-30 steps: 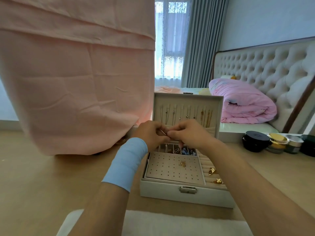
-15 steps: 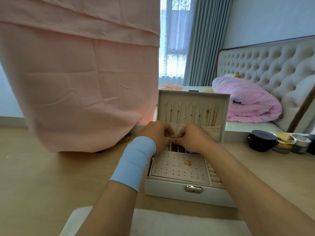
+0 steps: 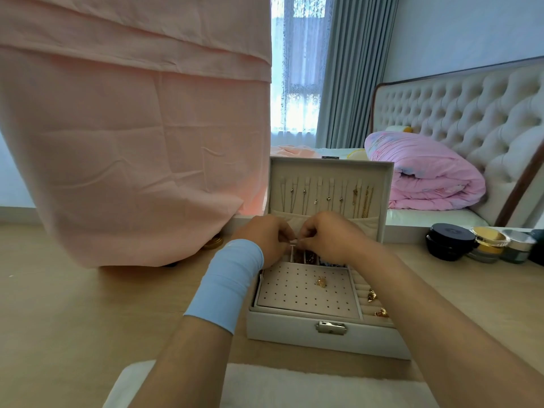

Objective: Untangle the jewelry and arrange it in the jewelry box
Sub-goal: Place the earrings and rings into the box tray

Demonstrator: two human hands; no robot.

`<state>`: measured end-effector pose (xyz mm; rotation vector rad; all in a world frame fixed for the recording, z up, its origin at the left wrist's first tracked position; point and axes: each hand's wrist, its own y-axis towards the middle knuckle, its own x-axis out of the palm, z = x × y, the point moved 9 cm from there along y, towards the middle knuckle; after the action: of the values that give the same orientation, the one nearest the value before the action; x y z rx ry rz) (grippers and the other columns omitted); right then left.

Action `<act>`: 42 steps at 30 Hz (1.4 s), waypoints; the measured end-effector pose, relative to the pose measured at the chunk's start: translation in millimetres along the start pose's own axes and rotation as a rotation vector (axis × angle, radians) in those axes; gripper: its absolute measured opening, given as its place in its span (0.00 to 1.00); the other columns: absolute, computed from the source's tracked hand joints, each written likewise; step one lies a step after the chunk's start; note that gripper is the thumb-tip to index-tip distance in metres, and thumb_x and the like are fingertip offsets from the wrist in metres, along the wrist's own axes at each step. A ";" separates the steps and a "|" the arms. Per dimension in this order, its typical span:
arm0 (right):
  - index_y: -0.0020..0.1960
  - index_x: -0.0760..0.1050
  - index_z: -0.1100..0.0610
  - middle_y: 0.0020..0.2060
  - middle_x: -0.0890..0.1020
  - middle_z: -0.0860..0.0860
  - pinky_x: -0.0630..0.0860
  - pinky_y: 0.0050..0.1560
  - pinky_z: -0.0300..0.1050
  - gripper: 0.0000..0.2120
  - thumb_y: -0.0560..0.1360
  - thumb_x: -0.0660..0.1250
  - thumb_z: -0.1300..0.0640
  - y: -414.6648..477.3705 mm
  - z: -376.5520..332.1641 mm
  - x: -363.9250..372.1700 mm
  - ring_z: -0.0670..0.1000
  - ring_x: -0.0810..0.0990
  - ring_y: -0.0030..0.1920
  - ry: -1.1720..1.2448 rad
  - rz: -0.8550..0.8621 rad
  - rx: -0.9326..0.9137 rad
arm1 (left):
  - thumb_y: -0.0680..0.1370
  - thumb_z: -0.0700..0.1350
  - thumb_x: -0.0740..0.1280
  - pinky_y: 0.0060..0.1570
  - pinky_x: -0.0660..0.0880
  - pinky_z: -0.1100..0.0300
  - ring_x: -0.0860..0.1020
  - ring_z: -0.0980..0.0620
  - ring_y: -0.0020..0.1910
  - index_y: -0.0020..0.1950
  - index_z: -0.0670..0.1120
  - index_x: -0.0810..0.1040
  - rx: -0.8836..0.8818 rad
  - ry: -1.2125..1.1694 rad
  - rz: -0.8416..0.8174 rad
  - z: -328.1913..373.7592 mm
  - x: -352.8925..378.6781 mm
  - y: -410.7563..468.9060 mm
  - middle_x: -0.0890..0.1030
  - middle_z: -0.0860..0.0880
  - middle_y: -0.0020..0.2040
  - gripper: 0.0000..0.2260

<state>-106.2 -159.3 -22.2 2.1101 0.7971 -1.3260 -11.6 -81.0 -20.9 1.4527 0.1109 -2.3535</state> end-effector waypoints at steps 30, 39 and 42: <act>0.48 0.85 0.46 0.44 0.84 0.40 0.75 0.50 0.37 0.07 0.71 0.78 0.48 -48.0 7.9 5.4 0.40 0.80 0.47 0.004 -0.364 -0.054 | 0.78 0.49 0.66 0.54 0.71 0.60 0.78 0.50 0.58 0.61 0.56 0.81 0.032 0.256 -0.085 20.7 6.5 -4.6 0.80 0.53 0.60 0.12; 0.43 0.85 0.48 0.32 0.83 0.40 0.71 0.34 0.32 0.05 0.74 0.75 0.58 -47.2 20.0 -35.5 0.34 0.76 0.27 0.292 -0.082 -0.108 | 0.78 0.46 0.68 0.50 0.78 0.58 0.80 0.56 0.42 0.51 0.55 0.82 0.152 -0.284 -0.052 46.7 11.8 -4.2 0.85 0.54 0.46 0.06; 0.46 0.86 0.50 0.30 0.83 0.40 0.70 0.33 0.28 0.05 0.74 0.76 0.60 -49.0 23.9 -48.7 0.34 0.76 0.26 0.401 0.010 -0.137 | 0.77 0.44 0.70 0.39 0.78 0.60 0.82 0.54 0.39 0.50 0.53 0.81 0.108 -0.492 -0.035 44.7 16.2 -3.4 0.86 0.51 0.43 0.05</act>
<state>-172.7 -151.9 7.3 2.2934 1.0036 -0.8224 -57.1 -93.7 -14.7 0.8778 -0.1233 -2.7042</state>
